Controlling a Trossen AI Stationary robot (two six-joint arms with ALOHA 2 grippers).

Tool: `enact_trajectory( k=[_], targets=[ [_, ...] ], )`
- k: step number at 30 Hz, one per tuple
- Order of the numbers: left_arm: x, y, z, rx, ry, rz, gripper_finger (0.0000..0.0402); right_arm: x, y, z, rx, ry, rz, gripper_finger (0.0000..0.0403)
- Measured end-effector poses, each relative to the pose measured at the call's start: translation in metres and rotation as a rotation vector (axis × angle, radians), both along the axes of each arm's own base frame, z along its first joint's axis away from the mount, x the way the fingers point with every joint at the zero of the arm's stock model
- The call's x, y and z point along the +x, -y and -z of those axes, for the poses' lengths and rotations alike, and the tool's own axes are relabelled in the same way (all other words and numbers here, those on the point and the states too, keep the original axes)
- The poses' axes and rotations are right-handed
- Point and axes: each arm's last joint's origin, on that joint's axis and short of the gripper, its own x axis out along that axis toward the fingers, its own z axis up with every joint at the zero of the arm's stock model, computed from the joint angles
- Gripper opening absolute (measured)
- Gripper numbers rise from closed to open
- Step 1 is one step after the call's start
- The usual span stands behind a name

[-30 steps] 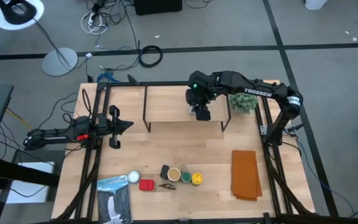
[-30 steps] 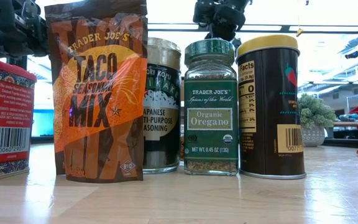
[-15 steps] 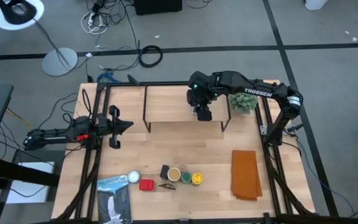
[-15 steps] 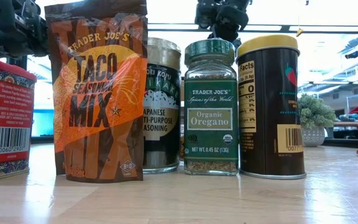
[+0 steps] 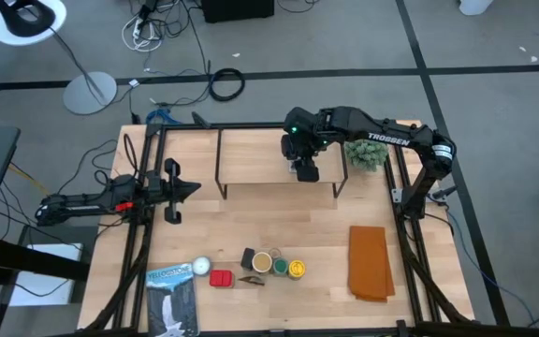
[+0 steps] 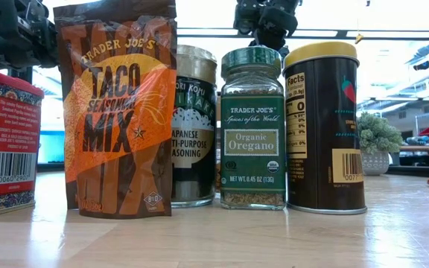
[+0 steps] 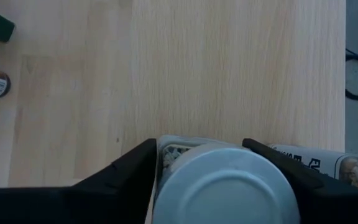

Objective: Shelf spices
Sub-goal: Put the white seasoning bottle on the shelf, then put the gold seasoning bottle on the shelf

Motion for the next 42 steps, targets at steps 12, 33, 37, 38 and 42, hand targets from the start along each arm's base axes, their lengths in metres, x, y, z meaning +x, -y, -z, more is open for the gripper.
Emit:
enact_trajectory(
  k=[12,33,37,38,42],
  targets=[
    [0.0,0.0,0.0,0.0,0.0,0.0,0.0006,0.0,0.0,0.0,0.001,0.001,0.001,0.0268],
    [0.0,0.0,0.0,0.0,0.0,0.0,0.0006,-0.017,-0.004,-0.023,-0.023,0.064,0.058,0.0274],
    [0.0,0.0,0.0,0.0,0.0,0.0,0.0006,-0.024,-0.006,-0.032,-0.027,0.093,0.064,0.0274],
    [0.0,0.0,0.0,0.0,0.0,0.0,0.0006,-0.026,-0.007,-0.034,-0.028,0.101,0.064,0.0274],
    [0.0,0.0,0.0,0.0,0.0,0.0,0.0006,-0.034,-0.013,-0.044,-0.026,0.134,0.071,0.0272]
  ],
)
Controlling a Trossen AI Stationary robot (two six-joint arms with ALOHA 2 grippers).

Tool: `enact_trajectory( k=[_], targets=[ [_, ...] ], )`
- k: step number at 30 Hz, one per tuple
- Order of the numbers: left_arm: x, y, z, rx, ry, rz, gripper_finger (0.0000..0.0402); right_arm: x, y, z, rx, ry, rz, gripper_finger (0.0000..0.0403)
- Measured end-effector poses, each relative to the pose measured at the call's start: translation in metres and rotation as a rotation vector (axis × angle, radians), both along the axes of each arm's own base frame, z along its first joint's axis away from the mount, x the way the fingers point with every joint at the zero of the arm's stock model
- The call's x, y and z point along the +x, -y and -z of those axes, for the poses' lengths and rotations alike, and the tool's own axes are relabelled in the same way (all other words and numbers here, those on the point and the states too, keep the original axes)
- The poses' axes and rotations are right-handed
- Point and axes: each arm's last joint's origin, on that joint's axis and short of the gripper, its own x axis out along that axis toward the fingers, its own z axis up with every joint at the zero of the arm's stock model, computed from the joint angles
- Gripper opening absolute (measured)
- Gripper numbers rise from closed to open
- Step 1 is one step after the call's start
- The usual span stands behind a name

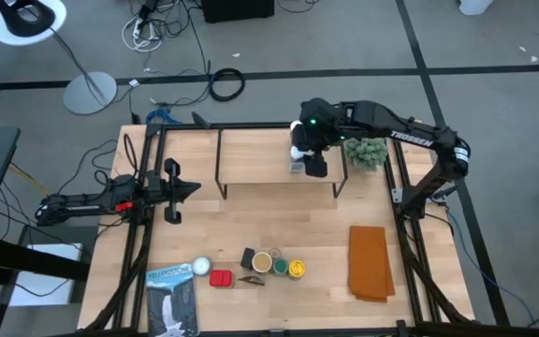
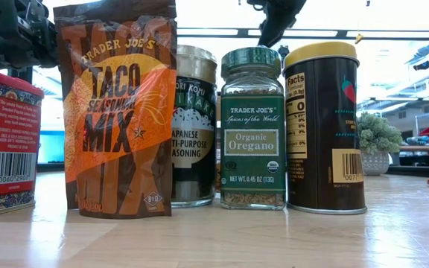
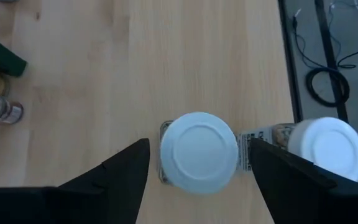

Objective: Shelf spices
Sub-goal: Put the gold seasoning bottle on the shelf

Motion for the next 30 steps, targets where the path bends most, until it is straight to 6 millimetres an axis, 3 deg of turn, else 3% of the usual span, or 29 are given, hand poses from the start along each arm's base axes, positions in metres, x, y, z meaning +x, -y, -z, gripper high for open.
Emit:
enact_trajectory(
  k=[8,19,24,30],
  targets=[
    [0.0,0.0,0.0,0.0,0.0,0.0,0.0006,-0.03,-0.015,-0.019,0.072,0.011,0.079,0.0265],
    [0.0,0.0,0.0,0.0,0.0,0.0,0.0006,-0.076,-0.054,-0.036,0.196,0.003,0.158,0.0206],
    [0.0,0.0,0.0,0.0,0.0,0.0,0.0006,-0.092,-0.08,-0.015,0.204,-0.012,0.198,0.0155],
    [0.0,0.0,0.0,-0.035,0.004,0.008,0.0006,-0.101,-0.112,0.036,0.309,0.02,0.255,0.0095]
  ],
)
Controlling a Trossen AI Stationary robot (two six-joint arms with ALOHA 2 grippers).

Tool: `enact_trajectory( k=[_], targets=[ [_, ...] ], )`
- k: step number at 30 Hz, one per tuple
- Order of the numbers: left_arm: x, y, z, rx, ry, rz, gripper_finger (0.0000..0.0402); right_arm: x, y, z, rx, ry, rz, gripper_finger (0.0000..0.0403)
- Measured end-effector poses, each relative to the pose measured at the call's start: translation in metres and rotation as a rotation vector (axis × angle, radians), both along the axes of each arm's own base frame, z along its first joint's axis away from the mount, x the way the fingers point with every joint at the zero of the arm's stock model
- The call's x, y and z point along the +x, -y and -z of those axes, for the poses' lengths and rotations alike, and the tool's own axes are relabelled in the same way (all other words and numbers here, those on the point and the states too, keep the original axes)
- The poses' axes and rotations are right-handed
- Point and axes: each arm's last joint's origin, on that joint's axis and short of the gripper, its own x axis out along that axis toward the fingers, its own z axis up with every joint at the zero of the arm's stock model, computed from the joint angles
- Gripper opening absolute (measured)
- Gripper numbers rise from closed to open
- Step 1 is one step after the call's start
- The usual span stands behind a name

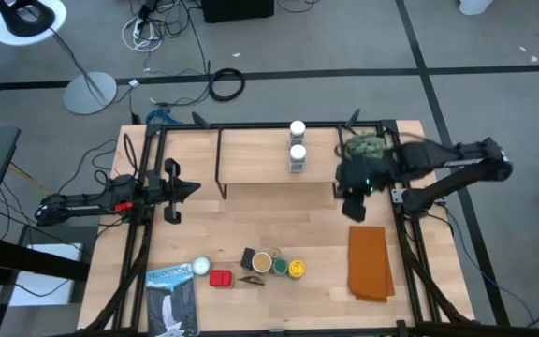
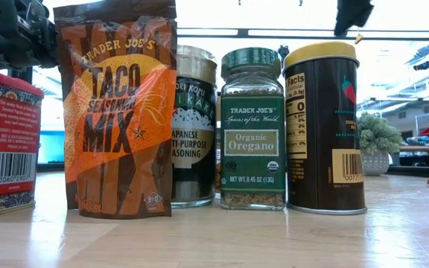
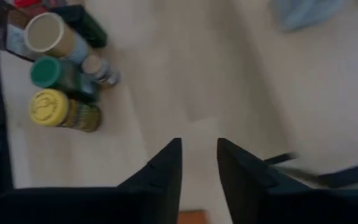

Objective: Shelf spices
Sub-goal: Put the gold seasoning bottle on the shelf

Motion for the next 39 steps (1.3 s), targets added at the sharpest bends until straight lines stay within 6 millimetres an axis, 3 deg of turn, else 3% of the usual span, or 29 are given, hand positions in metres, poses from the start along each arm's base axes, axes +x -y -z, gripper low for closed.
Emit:
enact_trajectory(
  k=[9,15,22,26,31,39],
  targets=[
    [-0.003,0.0,-0.009,-0.058,0.103,0.019,0.0006,0.009,-0.046,0.081,0.15,0.178,0.009,0.0046],
    [-0.004,0.0,-0.014,-0.055,0.156,0.021,0.0006,0.009,-0.057,0.124,0.127,0.246,0.046,0.0018],
    [-0.006,0.0,-0.018,-0.069,0.209,0.028,0.0006,0.013,-0.059,0.149,0.16,0.278,0.11,0.0004],
    [-0.009,0.0,-0.024,-0.214,0.295,0.088,0.0009,0.017,-0.061,0.154,0.164,0.287,0.11,0.0008],
    [-0.009,0.0,-0.023,-0.285,0.296,0.092,0.0062,0.022,-0.063,0.158,0.167,0.294,0.11,0.0002],
    [-0.008,-0.001,-0.023,-0.291,0.291,0.049,0.0215,0.026,-0.065,0.157,0.194,0.33,0.102,0.0007]
  ],
)
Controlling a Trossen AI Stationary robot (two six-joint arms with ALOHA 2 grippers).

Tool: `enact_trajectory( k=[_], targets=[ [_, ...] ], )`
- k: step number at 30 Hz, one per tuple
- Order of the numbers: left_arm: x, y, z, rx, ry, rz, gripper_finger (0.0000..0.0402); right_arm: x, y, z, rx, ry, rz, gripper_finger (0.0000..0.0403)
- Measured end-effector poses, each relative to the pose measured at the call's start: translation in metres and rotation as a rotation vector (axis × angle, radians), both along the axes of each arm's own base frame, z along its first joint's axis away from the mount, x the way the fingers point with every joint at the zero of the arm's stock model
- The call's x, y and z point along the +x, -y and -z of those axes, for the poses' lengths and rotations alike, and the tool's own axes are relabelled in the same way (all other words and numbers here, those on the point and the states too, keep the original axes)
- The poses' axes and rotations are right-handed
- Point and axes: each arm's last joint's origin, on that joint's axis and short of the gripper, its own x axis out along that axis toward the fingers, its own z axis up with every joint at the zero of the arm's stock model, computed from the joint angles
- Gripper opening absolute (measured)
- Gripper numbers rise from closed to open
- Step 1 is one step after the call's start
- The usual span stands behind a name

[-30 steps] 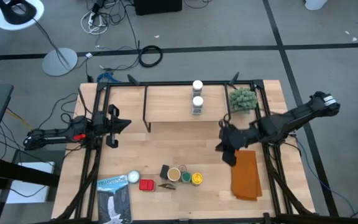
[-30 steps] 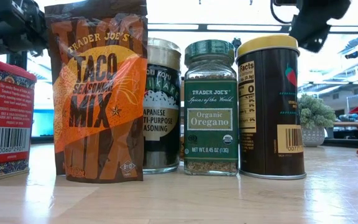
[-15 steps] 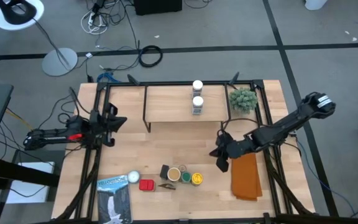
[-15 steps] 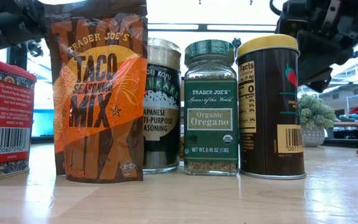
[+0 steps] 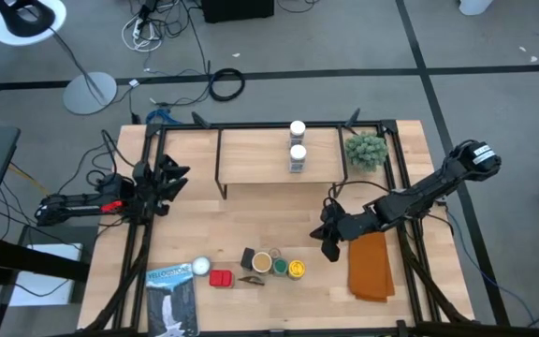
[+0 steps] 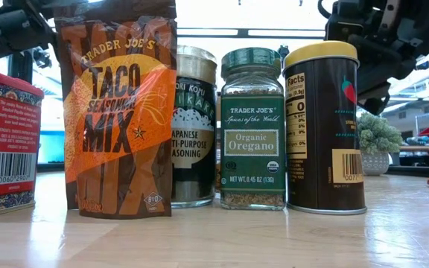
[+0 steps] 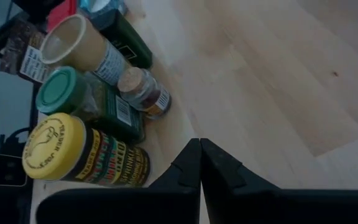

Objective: Shelf spices
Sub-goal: Put the gold seasoning bottle on the shelf

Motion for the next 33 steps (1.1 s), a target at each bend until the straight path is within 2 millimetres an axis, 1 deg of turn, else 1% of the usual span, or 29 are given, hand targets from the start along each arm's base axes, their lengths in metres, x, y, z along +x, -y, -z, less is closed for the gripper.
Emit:
enact_trajectory(
  k=[2,4,7,12,20,24,27,30,33],
  targets=[
    [0.0,0.0,0.0,-0.002,0.001,0.001,0.0246,0.0007,-0.0003,-0.001,0.005,0.012,-0.001,0.0006],
    [0.0,0.0,0.0,-0.017,0.003,0.009,0.0269,0.0007,-0.0004,-0.0011,0.0,0.013,-0.005,0.0003],
    [-0.0008,0.0,-0.0015,-0.02,0.021,0.01,0.0286,0.0007,-0.0004,-0.0011,0.0,0.013,-0.005,0.0002],
    [-0.0011,-0.0001,-0.002,-0.02,0.027,0.008,0.0289,0.0008,-0.0004,-0.0011,0.002,0.013,-0.004,0.0008],
    [-0.0011,-0.0001,-0.002,-0.023,0.029,0.008,0.0288,0.0008,-0.0002,-0.0012,-0.004,0.016,0.001,0.0002],
    [-0.0012,-0.0001,-0.0022,-0.022,0.03,0.008,0.0288,0.0008,-0.0001,-0.0012,-0.005,0.016,0.001,0.0005],
    [-0.0021,-0.0007,-0.0036,-0.019,0.046,-0.02,0.0289,0.0008,-0.0001,-0.0012,-0.005,0.016,0.001,0.0009],
    [-0.0025,-0.0014,-0.0039,-0.022,0.048,-0.047,0.0299,0.0008,-0.0001,-0.0012,-0.005,0.016,0.001,0.001],
    [-0.0027,-0.0025,-0.0036,-0.04,0.048,-0.082,0.0327,0.0008,-0.0001,-0.0012,-0.006,0.016,0.001,0.0008]
  ],
)
